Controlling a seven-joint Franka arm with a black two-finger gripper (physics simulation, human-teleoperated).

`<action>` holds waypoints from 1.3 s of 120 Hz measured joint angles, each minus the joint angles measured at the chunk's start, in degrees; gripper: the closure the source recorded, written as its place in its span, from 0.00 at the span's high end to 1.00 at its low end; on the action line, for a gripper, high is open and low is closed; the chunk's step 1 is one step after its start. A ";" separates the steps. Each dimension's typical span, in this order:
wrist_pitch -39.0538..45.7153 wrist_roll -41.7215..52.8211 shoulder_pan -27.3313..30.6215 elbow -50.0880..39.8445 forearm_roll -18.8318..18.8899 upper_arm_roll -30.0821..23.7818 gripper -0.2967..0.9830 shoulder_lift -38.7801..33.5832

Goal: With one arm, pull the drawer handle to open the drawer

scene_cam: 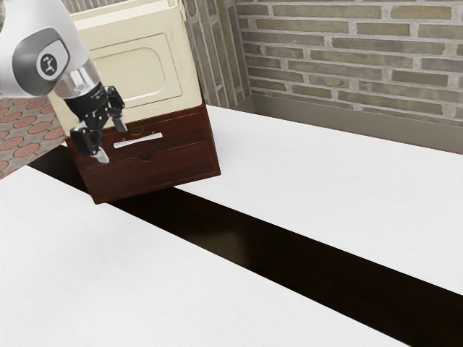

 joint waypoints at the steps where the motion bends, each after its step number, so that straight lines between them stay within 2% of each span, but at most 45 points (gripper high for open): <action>1: 0.02 -0.05 -0.07 0.02 0.00 -0.01 0.77 0.02; 34: 0.52 -1.67 0.12 3.13 -0.23 0.12 0.77 4.56; 86: 5.68 -3.48 0.81 7.56 -0.33 1.00 0.77 11.51; 156: 7.34 -4.52 0.89 13.83 -0.30 1.03 0.77 17.54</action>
